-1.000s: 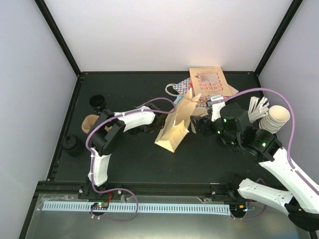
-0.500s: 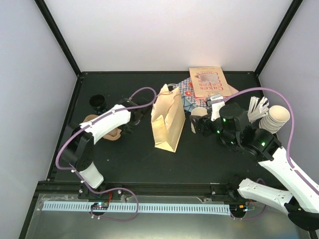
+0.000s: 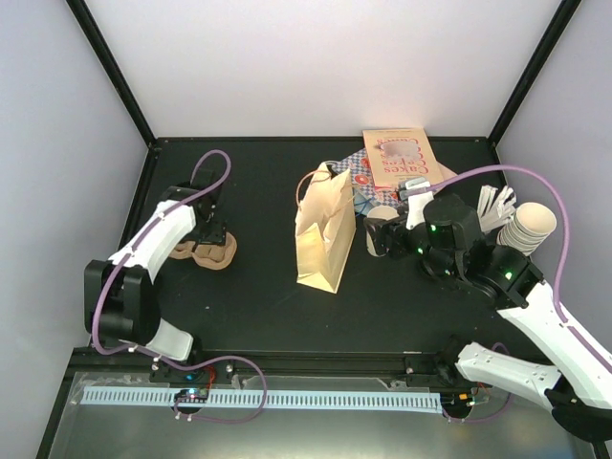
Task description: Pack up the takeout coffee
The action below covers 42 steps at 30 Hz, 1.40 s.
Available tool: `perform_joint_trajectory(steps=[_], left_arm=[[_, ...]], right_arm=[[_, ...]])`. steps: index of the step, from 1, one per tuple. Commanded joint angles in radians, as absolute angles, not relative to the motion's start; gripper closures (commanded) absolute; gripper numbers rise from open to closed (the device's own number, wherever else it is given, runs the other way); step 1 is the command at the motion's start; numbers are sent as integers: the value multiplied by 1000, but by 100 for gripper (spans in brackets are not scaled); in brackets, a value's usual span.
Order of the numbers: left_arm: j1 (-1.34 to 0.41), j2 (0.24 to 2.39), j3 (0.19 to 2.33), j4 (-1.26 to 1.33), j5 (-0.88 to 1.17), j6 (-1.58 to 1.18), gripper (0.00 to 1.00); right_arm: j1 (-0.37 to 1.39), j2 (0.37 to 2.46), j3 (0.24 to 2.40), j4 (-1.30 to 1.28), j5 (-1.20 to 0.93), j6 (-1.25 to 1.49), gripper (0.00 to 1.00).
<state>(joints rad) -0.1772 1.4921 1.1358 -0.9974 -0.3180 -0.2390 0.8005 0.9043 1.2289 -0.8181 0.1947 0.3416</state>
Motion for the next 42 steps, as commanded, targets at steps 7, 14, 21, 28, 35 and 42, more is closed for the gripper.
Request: perform_joint_trajectory(steps=[7,14,21,28,35,42], left_arm=[[-3,1592,1206,-936,-101,-127,16],[25,1669,1213,-926,-72,-101,16],[58,1724,1241,-935,-55,-91,24],[92,1735,1252,-939,-43,-90,24],[102,1746,1247,-937,-7,-81,36],[102,1728,1248,-943,-20,-82,50]], right_arm=[[797,907,1266,-837,185,329,16],[798,907,1272,-849,185,329,16],[797,908,1269,-854,184,331,16],[798,906,1266,-857,186,331,16],[798,908,1265,-857,185,329,16],[798,907,1259,-856,187,331,16]])
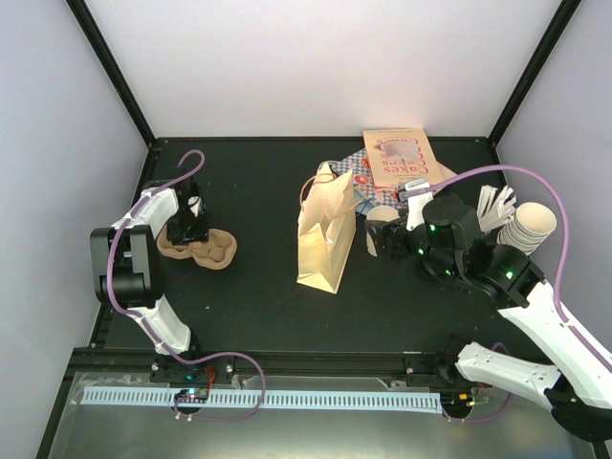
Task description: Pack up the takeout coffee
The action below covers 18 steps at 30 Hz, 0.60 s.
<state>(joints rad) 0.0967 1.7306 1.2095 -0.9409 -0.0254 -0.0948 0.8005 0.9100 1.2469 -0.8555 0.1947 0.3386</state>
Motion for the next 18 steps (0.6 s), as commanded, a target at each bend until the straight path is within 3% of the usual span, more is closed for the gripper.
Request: perform_joint_trajectory(steps=[1,8,18], left_arm=[[102,1719,1246,-943,-27,-85,51],[100,1636,1232,-946,-52,-96,55],[94,1579,1228,-969,-58,-109,52]], right_arm=[[798,906,1258,-855,185,331,16],[797,907,1258,-848,182,330,16],[797,905,1258,-849,176,330,16]])
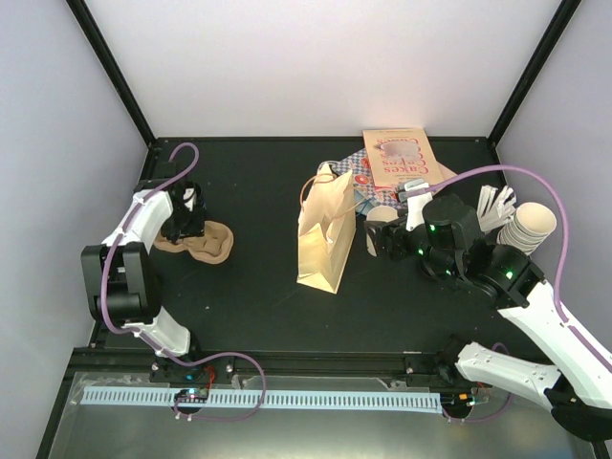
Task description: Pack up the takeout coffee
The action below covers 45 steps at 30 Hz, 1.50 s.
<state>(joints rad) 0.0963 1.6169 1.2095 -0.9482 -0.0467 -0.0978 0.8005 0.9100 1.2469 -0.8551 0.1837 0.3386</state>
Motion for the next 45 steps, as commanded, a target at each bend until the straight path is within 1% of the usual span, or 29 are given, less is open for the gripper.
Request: perform_joint_trajectory(steps=[1,10,22,25,30,35,36,38,40,45], left_arm=[[93,1576,1228,-971,-55,-111,52],[89,1500,1187,-968,19,-120,52],[89,1455,1160,-961,35,-124,53],[88,1465,1156,-946,22,-123,46],[77,1480,1153,-939,6,-126,44],[74,1487,1146,-913,3,-124,30],[73,1491,1147,-913,8,-123,29],[64,1493,1142,-907,32,-117,30],[39,1476,1125,-893,48,-121,33],[-70,1384,1059,-857,55,-150,34]], right_arm=[[798,903,1258,-848,175,330,16],[797,913,1258,-842,139,334,16],[798,917,1270,-840,120,343,16],[797,917,1273,-841,117,344,16],[797,916,1276,-841,113,345,16],[796,918,1279,-841,109,348,16],[798,919,1279,-841,108,347,16],[797,920,1278,-841,109,347,16],[797,920,1278,-839,113,346,16],[798,927,1276,-837,113,347,16]])
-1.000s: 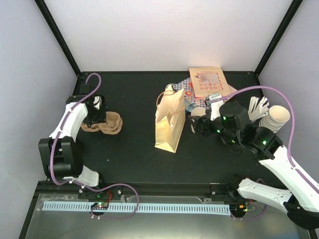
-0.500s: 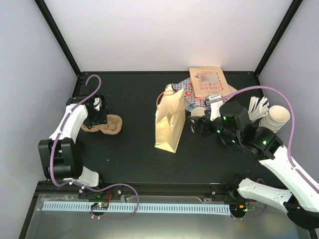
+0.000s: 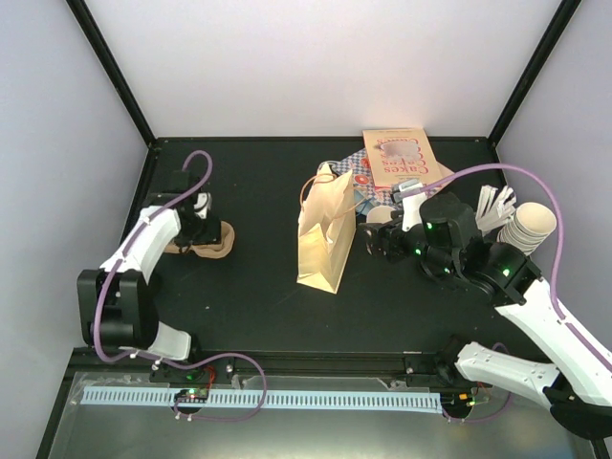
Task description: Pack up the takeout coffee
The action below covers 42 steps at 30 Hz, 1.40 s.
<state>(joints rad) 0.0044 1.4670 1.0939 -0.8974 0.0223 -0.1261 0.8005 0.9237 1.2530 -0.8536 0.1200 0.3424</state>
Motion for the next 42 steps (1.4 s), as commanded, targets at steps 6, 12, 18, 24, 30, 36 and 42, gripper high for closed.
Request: perform_joint_trajectory(steps=[6,12,18,24,30,36,42], left_arm=[[-219,1323,1000,-817,66,-192,34],[-266,1406,1015,-811,78,-195,35],[-279,1467,1036,-804,89,-190,45],[-281,1469,1055,-811,-6,-212,45],[-280,1442,1071,-812,-77,-216,43],[-270,1498,1112,-828,-136,-208,43],[-235,1559,1132,-837,-121,-194,46]], right_arm=[[798,933,1270,-834,114,346,16],[797,931,1269,-835,110,350,16],[797,924,1263,-837,121,354,16],[797,917,1258,-841,126,354,16],[797,917,1258,-845,129,351,16],[797,916,1258,-846,131,351,16],[797,914,1258,-851,141,351,16]])
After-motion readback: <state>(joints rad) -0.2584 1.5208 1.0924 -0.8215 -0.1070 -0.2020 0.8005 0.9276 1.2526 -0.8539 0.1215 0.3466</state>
